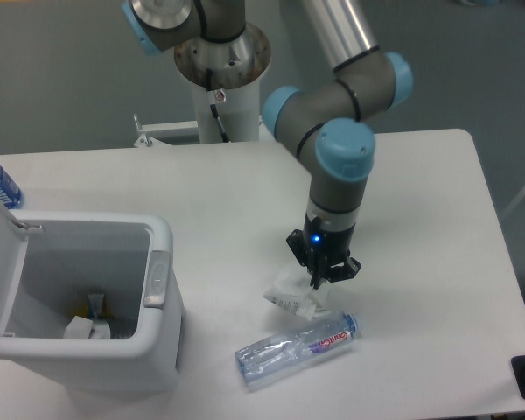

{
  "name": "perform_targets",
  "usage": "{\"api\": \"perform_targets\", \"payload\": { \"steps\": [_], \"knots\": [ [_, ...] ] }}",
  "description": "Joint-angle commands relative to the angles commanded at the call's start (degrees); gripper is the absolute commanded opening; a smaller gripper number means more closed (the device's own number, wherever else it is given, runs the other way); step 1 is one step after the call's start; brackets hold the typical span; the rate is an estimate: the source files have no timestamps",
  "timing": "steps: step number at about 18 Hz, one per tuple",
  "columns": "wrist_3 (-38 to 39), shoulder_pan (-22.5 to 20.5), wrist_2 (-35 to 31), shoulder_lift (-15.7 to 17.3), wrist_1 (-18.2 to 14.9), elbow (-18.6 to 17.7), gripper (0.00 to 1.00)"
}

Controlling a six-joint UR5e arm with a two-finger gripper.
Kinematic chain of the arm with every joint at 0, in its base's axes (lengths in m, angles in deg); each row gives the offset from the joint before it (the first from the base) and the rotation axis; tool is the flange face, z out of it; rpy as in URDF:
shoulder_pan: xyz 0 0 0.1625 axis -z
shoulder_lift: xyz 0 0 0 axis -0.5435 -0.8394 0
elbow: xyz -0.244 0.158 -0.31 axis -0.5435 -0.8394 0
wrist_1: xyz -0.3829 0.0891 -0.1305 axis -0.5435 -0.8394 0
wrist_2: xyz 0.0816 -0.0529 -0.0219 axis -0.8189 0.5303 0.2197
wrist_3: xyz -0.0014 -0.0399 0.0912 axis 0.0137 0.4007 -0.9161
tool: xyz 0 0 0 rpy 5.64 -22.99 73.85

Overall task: Place the trash in the trash can
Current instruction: 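Lift the plastic bag and carry it over the white trash bin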

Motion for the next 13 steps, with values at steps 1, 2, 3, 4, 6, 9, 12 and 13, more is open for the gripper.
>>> {"api": "perform_targets", "payload": {
  "steps": [1, 2, 3, 4, 6, 9, 12, 13],
  "knots": [
    [1.8, 0.2, 0.8, 0.3, -0.3, 1.0, 0.00],
    [3.7, 0.4, 2.2, 1.0, -0.4, 2.2, 0.00],
    [5.7, 0.4, 4.1, 1.7, -0.4, 3.8, 0.00],
    [8.1, 0.4, 6.7, 2.2, -0.4, 5.4, 0.00],
    [13.4, 0.4, 11.6, 2.6, -0.4, 8.9, 0.00],
    [19.9, 1.1, 15.5, 3.1, -0.3, 12.1, 0.00],
    [22.0, 3.8, 15.5, 6.2, 0.2, 12.1, 0.00],
    [22.5, 4.9, 15.5, 7.1, 0.3, 12.1, 0.00]
  ]
}}
